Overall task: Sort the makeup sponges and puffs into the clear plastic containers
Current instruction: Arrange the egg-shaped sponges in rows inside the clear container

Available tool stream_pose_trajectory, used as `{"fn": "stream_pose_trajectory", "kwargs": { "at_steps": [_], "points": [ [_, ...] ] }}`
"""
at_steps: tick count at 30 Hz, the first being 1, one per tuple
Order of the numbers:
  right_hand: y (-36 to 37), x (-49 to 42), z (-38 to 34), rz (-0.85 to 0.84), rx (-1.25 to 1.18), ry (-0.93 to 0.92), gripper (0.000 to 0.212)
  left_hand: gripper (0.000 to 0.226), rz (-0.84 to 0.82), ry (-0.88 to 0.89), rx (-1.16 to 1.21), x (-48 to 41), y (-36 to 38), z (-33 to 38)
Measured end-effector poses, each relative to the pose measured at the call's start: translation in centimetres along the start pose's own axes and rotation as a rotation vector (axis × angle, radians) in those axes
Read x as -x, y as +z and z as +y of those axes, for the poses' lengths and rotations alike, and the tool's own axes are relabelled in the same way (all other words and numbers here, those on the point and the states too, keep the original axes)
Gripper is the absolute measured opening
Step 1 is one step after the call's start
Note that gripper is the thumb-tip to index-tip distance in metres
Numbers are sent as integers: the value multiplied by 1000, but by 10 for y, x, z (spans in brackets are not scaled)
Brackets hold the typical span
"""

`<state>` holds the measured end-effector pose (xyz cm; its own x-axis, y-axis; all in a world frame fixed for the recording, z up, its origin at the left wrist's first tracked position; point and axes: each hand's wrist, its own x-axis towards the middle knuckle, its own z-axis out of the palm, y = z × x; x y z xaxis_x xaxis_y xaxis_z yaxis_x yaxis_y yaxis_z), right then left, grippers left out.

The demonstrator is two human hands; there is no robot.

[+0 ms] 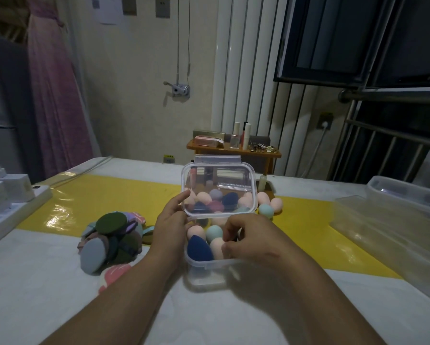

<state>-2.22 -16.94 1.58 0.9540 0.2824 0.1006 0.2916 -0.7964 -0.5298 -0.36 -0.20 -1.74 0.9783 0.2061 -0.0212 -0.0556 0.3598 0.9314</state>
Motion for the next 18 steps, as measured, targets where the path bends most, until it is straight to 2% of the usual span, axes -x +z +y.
{"fn": "stream_pose_trajectory", "kwargs": {
  "at_steps": [9,13,18],
  "points": [
    [0,0,4,29,-30,-20,11,51,5,6,-4,0,1,1],
    [1,-3,12,137,-122,-50,6,49,4,10,-10,-1,0,0],
    [-3,-5,20,291,-310,-99,9,49,10,6,13,0,0,1]
  ]
}}
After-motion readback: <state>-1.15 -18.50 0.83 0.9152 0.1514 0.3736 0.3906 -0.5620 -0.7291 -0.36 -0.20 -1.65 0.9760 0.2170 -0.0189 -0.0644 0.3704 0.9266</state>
